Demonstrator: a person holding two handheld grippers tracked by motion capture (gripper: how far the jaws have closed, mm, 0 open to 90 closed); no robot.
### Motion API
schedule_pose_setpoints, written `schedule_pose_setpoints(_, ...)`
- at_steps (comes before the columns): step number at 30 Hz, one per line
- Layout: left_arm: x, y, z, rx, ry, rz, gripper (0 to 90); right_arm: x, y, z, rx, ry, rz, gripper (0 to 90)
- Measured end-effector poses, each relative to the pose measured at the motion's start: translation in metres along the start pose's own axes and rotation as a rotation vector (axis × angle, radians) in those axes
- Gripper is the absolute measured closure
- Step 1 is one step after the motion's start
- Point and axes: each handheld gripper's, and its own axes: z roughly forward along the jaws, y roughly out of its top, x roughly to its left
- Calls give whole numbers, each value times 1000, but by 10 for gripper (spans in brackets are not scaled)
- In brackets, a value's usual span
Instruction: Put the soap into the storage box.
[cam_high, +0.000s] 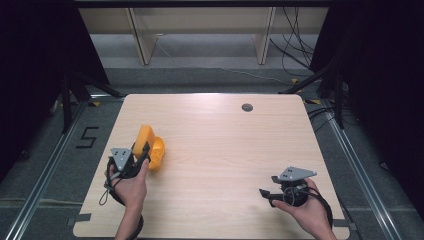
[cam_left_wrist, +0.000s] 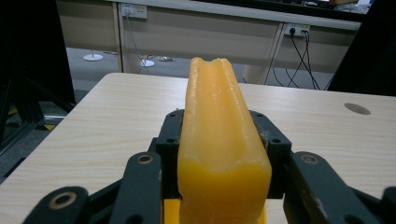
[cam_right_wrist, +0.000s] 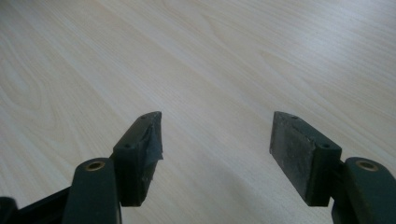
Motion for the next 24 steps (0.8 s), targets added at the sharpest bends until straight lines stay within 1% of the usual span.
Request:
schedule_pose_setpoints(2, -1, -3, 1, 2, 1, -2, 606, -1, 0, 0, -3, -4, -5, 350)
schedule_pose_setpoints(3, -1, -3, 1, 8, 5, -3, 606, 0, 0, 0, -2, -1, 0, 350)
schedule_pose_setpoints(7, -2, -4, 4, 2, 6, 4, 606, 0, 0, 0, -3, 1, 1, 350)
schedule_pose_setpoints(9, -2, -4, 5, -5, 9, 5, 606, 1, 0, 0, 1, 7, 6, 350)
schedule_pose_setpoints(10, -2, -4, 6, -4, 14, 1, 606, 2, 0, 0, 17, 18, 27, 350)
schedule_pose_setpoints(11, -2, -4, 6, -4, 14, 1, 606, 1, 0, 1, 3, 15, 19, 350)
schedule_pose_setpoints(12, -2, -5, 7, -2, 15, 0, 606, 0, 0, 2, -9, 11, 0, 350)
schedule_pose_setpoints(13, -2, -5, 7, 0, 17, 1, 606, 0, 0, 1, -7, 12, 4, 349)
schedule_pose_setpoints(14, -2, -6, 8, 0, 16, 3, 606, -1, 0, 2, -14, 9, -11, 349)
schedule_pose_setpoints(16, -2, -7, 10, 3, 15, 11, 606, -1, 0, 2, -5, 12, -10, 349)
schedule_pose_setpoints(20, -3, -10, 12, 5, 14, 5, 606, -1, 0, 3, -8, 13, -15, 349)
schedule_pose_setpoints(22, -4, -11, 13, 3, 10, 14, 606, -1, 0, 2, -2, 15, -11, 349)
schedule_pose_setpoints(24, -5, -12, 13, 5, 16, 21, 606, -1, 0, 2, -2, 17, -10, 349)
